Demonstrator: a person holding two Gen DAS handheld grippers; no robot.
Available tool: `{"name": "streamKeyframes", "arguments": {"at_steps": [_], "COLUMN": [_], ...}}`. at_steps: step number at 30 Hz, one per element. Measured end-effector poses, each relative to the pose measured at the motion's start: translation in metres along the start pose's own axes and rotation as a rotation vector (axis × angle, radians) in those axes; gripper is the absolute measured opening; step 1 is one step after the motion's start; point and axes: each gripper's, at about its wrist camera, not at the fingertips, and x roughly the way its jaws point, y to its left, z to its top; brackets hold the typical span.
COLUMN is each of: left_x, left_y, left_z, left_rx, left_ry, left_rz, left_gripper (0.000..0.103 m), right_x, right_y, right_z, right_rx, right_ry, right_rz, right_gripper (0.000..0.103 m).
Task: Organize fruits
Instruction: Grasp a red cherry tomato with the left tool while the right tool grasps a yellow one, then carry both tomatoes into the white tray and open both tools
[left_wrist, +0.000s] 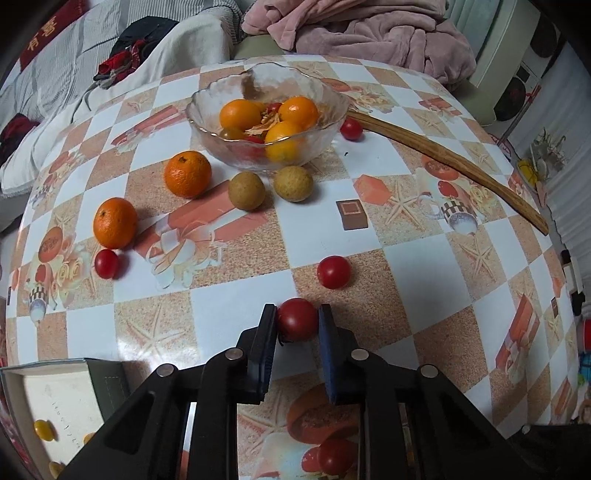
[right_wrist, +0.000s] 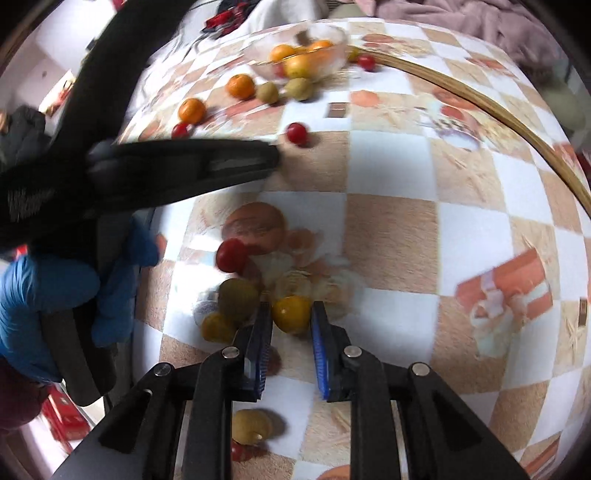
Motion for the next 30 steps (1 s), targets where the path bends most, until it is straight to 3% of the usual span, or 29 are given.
{"name": "streamKeyframes", "arguments": {"at_steps": [10, 21, 30], "left_x": [-0.037, -0.075, -0.109], "left_y": [0.020, 0.052, 0.097], "left_z": [-0.016, -0.048, -0.090], "left_rx": [-0.046, -0.127, -0.200], "left_ry": [-0.033, -0.043, -0.041], "left_rz": [-0.007, 0.007, 0.079], "left_gripper": [0.024, 0.024, 0.024], "right_x": [-0.010, 0.010, -0.009], "right_y": [-0.035, -0.016, 0.015], "right_z": [0.000, 0.014, 0.019], "right_rx": [0.070, 0.041, 0.002], "right_ry": [0.002, 0.030, 0.011], "right_rz": [-0.017, -0.077, -0.019], "right_gripper": [0.023, 0.023, 0.023]}}
